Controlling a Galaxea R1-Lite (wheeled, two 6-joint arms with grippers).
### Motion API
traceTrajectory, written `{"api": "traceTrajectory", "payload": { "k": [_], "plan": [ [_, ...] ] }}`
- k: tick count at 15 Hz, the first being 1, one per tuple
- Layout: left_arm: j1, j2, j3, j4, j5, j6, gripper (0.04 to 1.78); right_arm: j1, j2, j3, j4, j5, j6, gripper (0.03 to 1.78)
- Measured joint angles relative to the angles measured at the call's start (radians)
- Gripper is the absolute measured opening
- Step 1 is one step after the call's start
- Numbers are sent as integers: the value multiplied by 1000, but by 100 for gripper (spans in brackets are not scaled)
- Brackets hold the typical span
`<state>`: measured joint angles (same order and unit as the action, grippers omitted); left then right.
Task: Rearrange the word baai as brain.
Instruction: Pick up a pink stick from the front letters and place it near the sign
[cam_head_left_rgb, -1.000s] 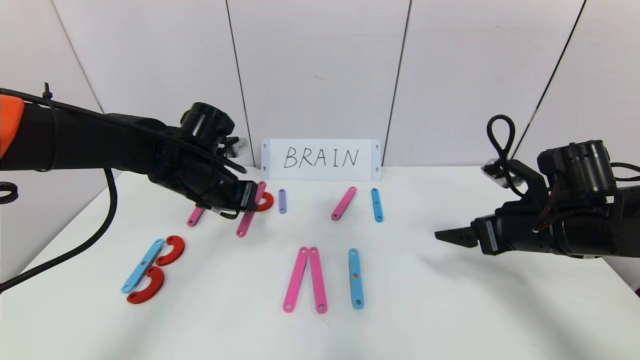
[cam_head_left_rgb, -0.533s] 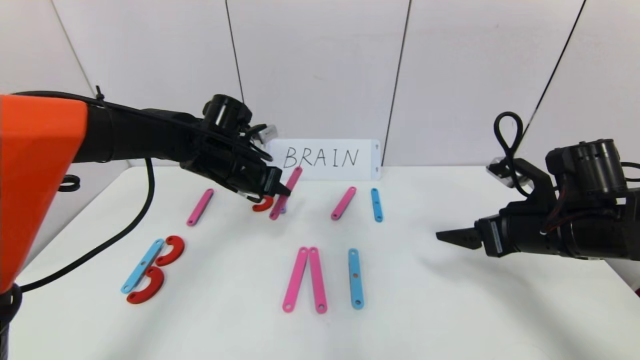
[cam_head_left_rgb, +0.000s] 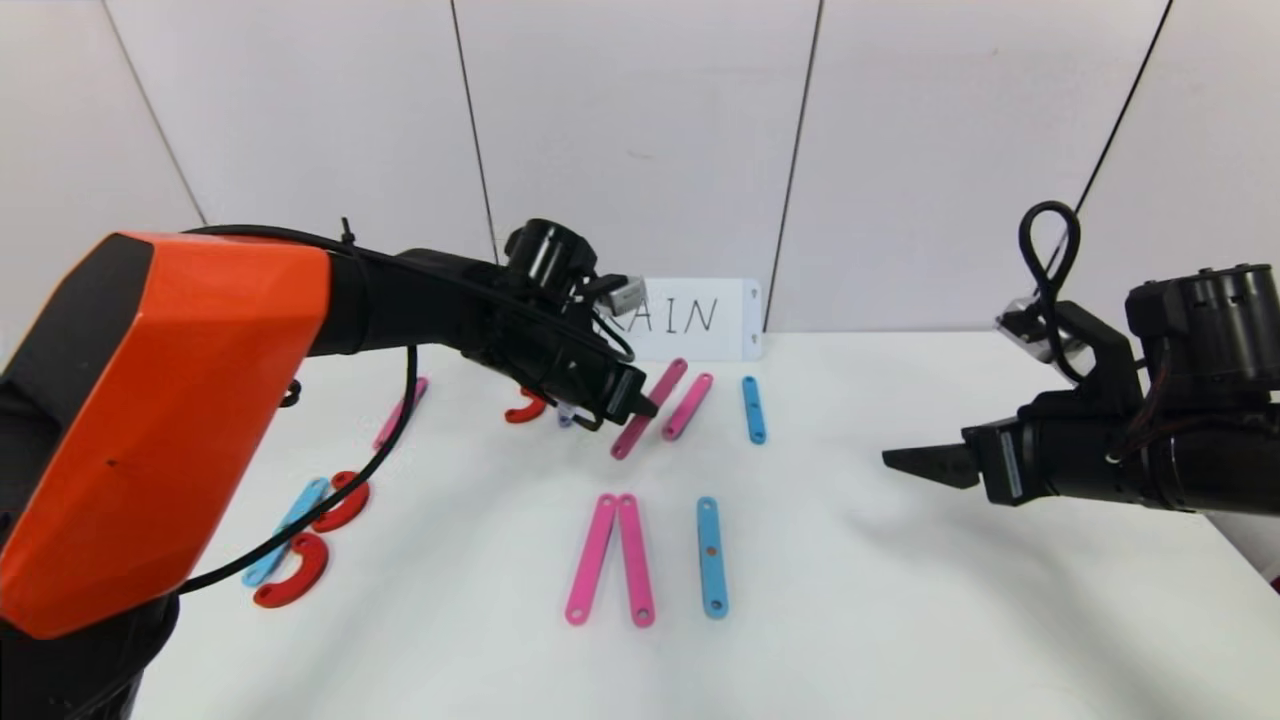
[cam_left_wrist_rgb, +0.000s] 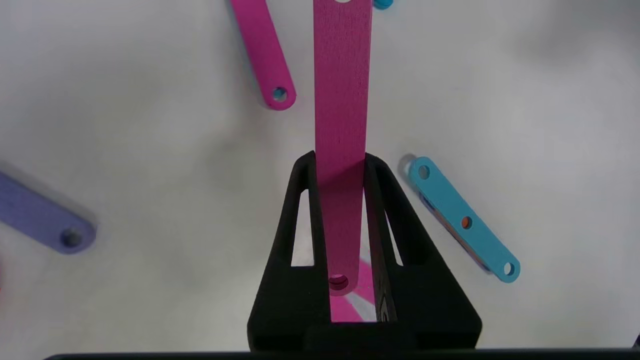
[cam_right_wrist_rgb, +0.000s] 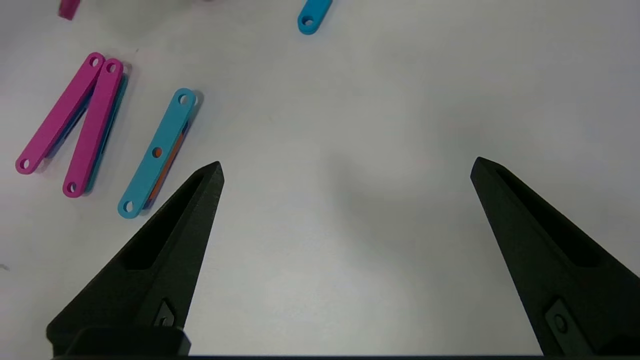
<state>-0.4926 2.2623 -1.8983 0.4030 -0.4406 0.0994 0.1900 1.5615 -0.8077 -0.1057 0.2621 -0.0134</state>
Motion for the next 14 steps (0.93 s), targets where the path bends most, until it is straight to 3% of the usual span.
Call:
{"api": "traceTrajectory", "payload": {
  "k": [7, 14],
  "plan": [
    [-44, 102, -78, -21, 6, 131, 27, 5, -56, 17, 1, 0, -3, 173],
    [-86, 158, -80, -60, 45, 157, 27, 7, -62, 21, 1, 1, -4, 173]
  ]
}}
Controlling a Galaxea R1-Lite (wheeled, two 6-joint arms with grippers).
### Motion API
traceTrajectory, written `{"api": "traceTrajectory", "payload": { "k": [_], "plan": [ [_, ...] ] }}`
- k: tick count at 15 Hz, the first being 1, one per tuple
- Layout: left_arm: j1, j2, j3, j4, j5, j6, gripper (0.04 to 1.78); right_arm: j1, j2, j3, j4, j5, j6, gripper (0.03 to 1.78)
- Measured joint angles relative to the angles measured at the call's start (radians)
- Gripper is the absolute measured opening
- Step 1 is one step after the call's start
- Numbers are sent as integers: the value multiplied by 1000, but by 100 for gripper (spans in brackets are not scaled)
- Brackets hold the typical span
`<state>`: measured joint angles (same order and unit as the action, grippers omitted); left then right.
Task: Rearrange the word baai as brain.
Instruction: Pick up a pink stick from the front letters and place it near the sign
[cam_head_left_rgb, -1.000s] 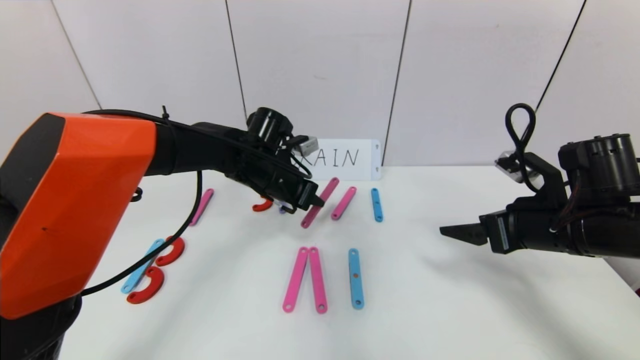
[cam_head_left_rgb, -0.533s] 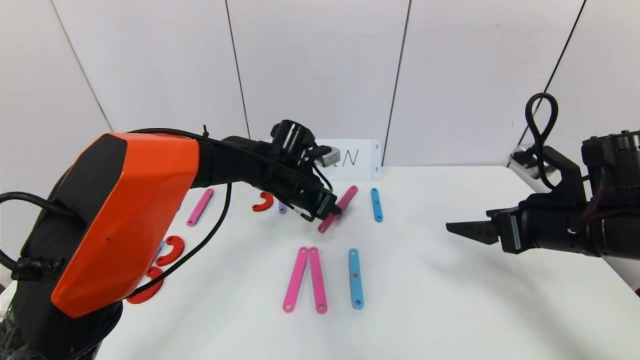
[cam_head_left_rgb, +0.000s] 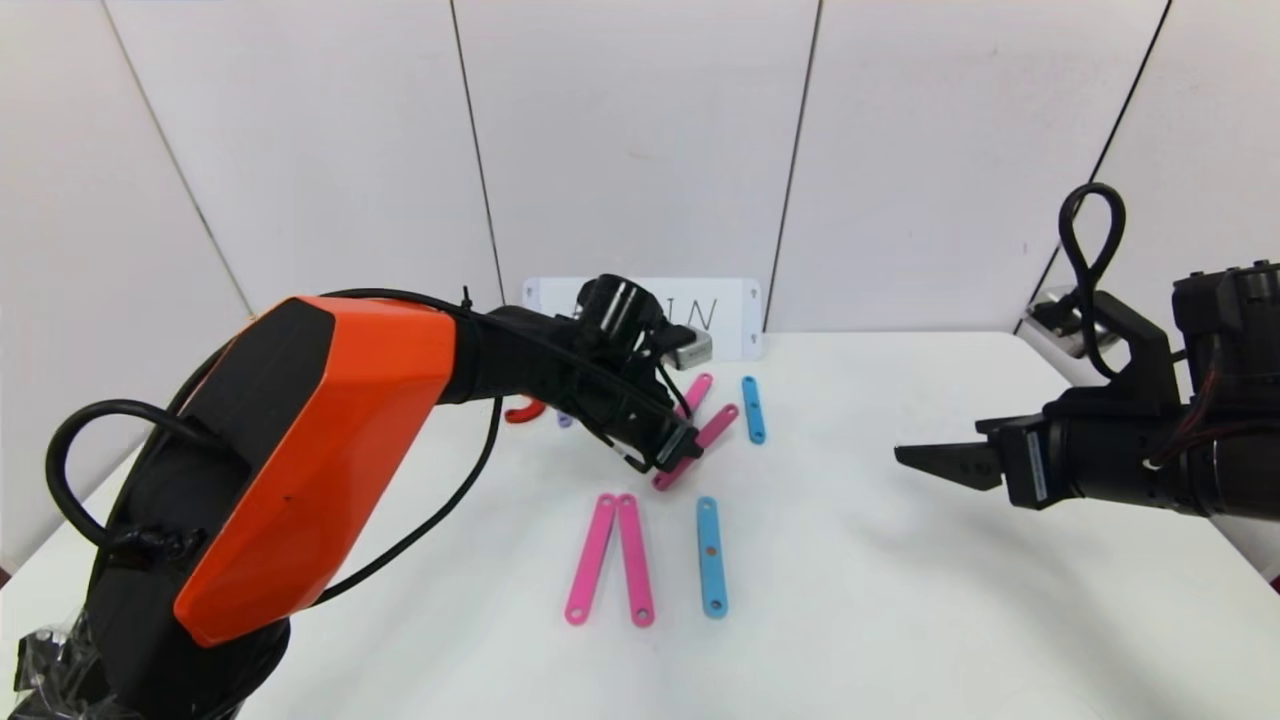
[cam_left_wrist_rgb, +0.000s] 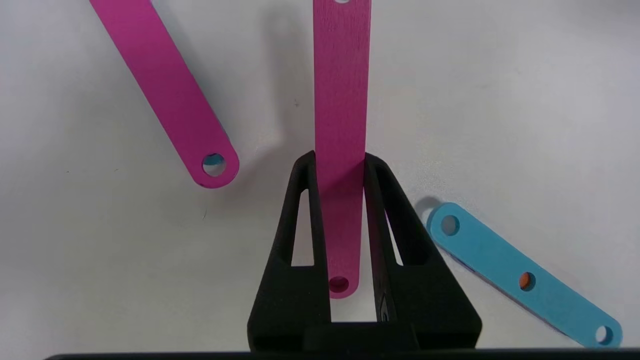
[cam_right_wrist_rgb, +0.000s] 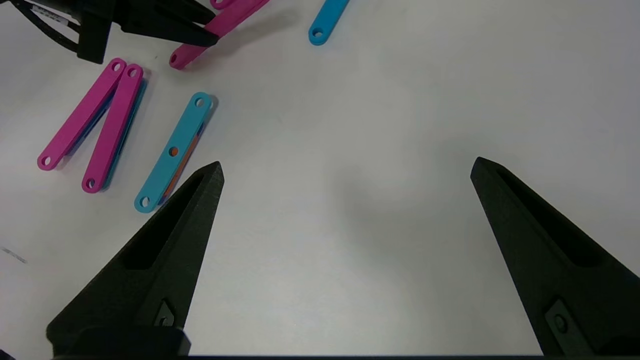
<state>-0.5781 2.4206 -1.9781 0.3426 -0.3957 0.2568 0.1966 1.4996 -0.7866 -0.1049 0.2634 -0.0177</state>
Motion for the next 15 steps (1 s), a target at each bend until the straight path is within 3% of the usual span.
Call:
{"api": "traceTrajectory", "payload": {
  "k": [5, 15],
  "plan": [
    [-20, 25, -1, -62, 14, -4, 27, 1, 2, 1, 0, 0, 0, 173],
    [-24, 48, -1, -158, 152, -118, 27, 14, 9, 9, 0, 0, -1, 173]
  ]
}}
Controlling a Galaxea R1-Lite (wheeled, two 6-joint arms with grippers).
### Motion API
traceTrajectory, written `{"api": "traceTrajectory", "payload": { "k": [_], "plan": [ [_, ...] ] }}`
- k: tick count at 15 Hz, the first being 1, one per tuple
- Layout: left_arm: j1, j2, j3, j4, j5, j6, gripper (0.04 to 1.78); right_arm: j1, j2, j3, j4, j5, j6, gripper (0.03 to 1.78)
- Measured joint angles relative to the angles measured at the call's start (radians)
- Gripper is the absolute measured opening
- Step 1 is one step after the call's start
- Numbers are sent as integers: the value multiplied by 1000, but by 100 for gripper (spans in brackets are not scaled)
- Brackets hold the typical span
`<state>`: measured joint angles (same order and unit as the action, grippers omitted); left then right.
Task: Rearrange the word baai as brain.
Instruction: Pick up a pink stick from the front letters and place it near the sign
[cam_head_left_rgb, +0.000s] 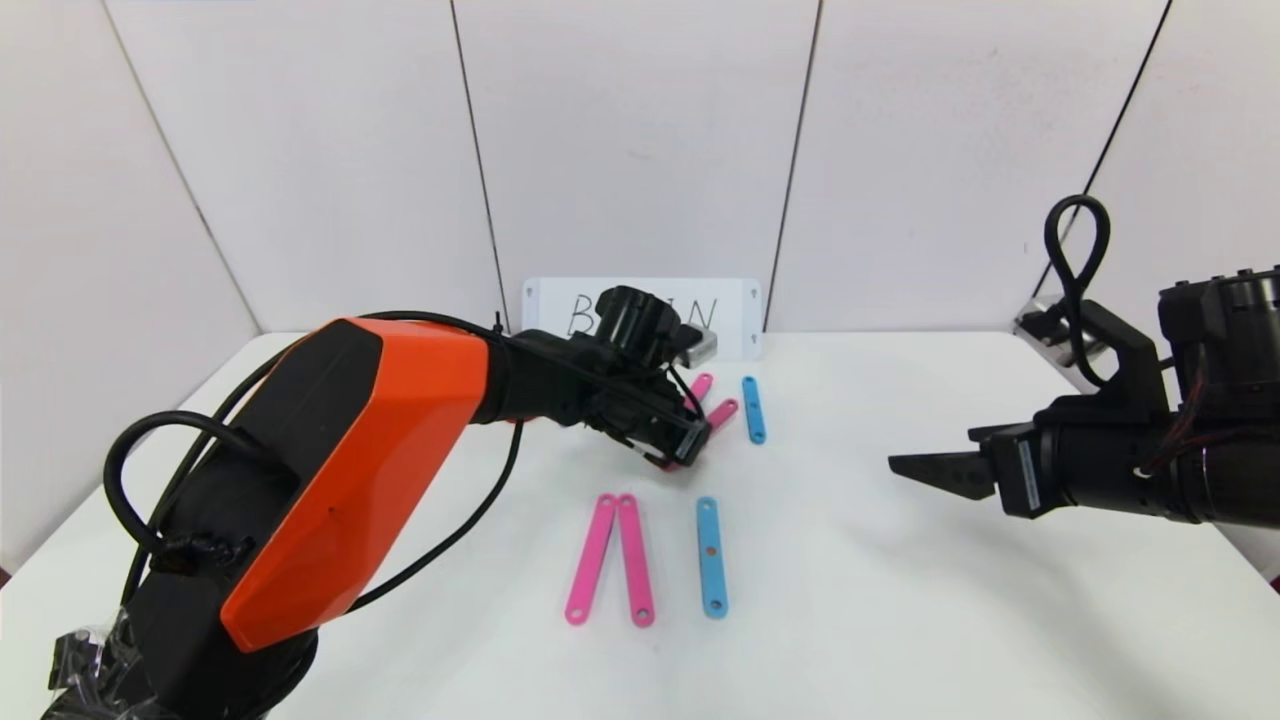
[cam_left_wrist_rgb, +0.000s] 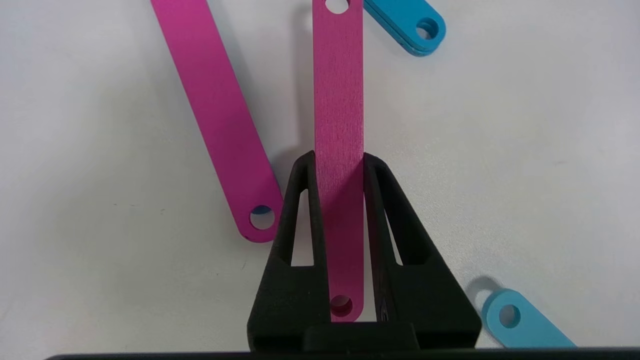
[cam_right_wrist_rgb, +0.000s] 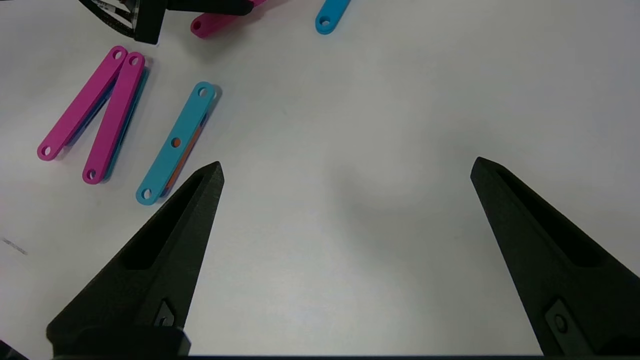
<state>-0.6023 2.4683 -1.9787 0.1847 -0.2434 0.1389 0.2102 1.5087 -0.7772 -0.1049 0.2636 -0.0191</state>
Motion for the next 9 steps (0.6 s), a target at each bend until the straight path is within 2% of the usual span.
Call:
{"api": "traceTrajectory", "payload": {
  "k": [5, 7, 9],
  "plan": [
    [-23, 14, 0, -42, 65, -64, 29, 4, 2, 4, 0, 0, 0, 173],
    [-24, 17, 0, -43, 65, -67, 40, 4, 2, 5, 0, 0, 0, 173],
    [-24, 17, 0, -43, 65, -69, 61, 4, 2, 5, 0, 0, 0, 173]
  ]
}}
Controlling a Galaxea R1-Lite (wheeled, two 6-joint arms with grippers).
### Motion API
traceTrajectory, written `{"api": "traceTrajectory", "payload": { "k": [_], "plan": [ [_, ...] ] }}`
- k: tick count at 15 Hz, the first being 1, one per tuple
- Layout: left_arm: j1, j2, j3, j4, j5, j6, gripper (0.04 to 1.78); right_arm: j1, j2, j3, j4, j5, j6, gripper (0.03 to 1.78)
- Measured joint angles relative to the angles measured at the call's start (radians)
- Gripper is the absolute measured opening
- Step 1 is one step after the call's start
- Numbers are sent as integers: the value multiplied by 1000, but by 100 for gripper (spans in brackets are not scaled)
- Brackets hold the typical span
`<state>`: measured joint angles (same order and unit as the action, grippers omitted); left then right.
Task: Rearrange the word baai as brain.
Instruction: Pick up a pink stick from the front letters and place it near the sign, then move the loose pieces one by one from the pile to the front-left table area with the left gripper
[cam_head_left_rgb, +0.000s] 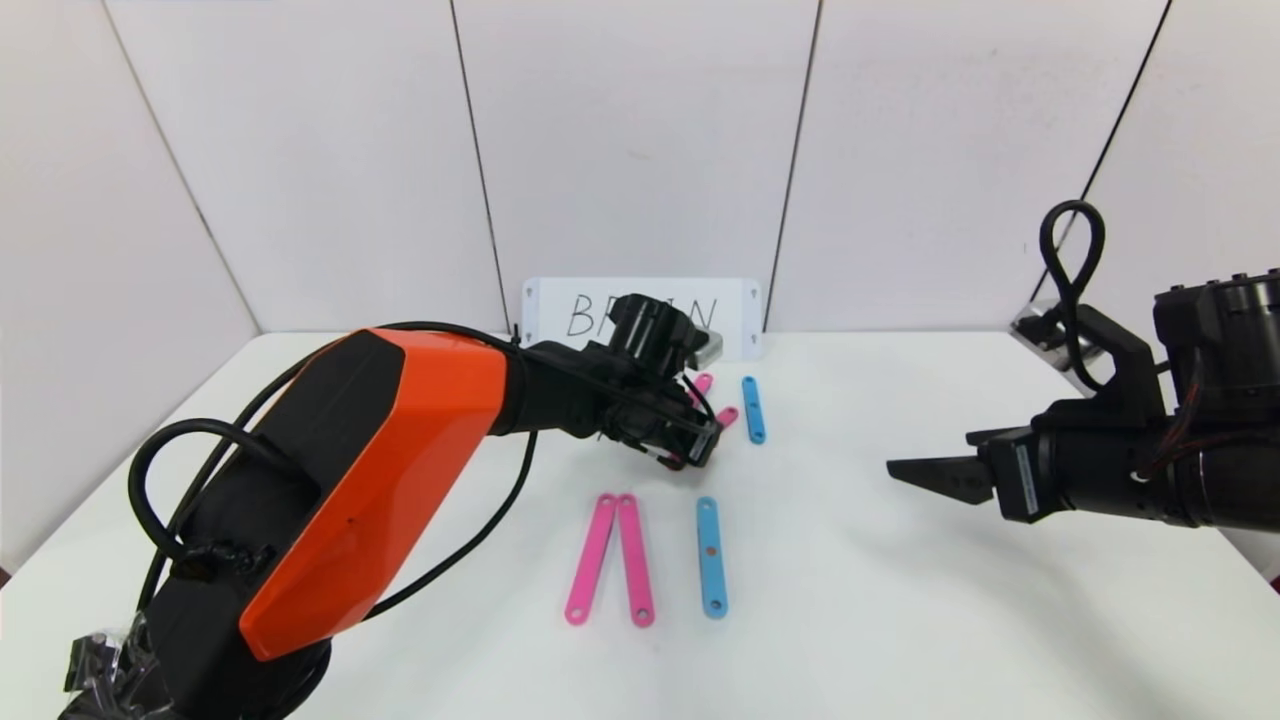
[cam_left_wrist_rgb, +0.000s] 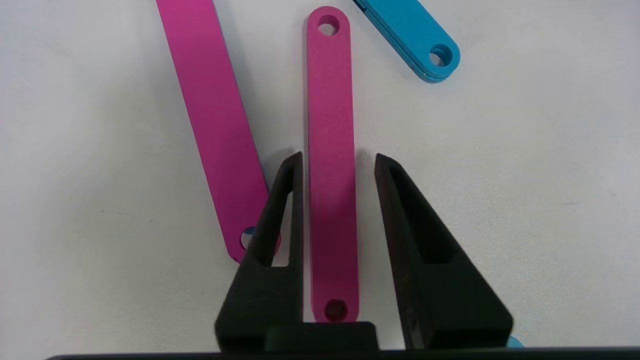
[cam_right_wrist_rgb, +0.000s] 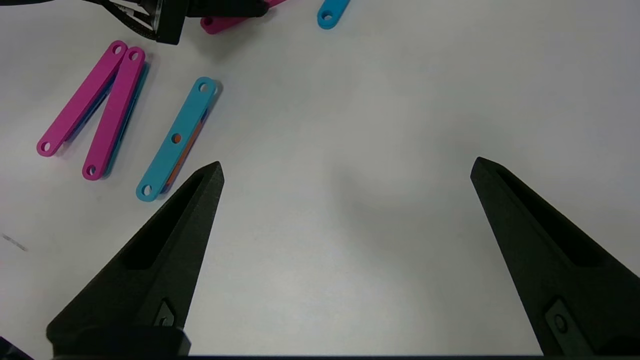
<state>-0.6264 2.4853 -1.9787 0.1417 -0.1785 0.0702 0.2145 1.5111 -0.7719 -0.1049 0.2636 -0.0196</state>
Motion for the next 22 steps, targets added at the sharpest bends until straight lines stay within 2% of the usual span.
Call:
{"api": "traceTrajectory", "payload": {
  "k": [4, 6, 8, 10, 15, 20, 22],
  "plan": [
    [-1, 0, 0, -2, -7, -32, 129, 0, 0, 0, 0, -1, 0, 173],
    [-1, -1, -2, -12, -9, -57, 153, 0, 0, 0, 0, -1, 0, 173],
    [-1, -5, -2, -12, -10, -67, 169, 0, 0, 0, 0, 0, 0, 173],
    [0, -20, -2, -12, -22, -101, 174, 0, -1, 0, 0, 0, 0, 173],
    [19, -83, 1, 3, -36, -142, 174, 0, -4, 0, -1, 0, 1, 173],
    [97, -176, 9, 162, -14, -137, 174, 0, -1, -1, -1, 0, 1, 173],
    [144, -201, 9, 208, 42, -136, 174, 0, 2, -1, 0, 0, 1, 173]
  ]
}}
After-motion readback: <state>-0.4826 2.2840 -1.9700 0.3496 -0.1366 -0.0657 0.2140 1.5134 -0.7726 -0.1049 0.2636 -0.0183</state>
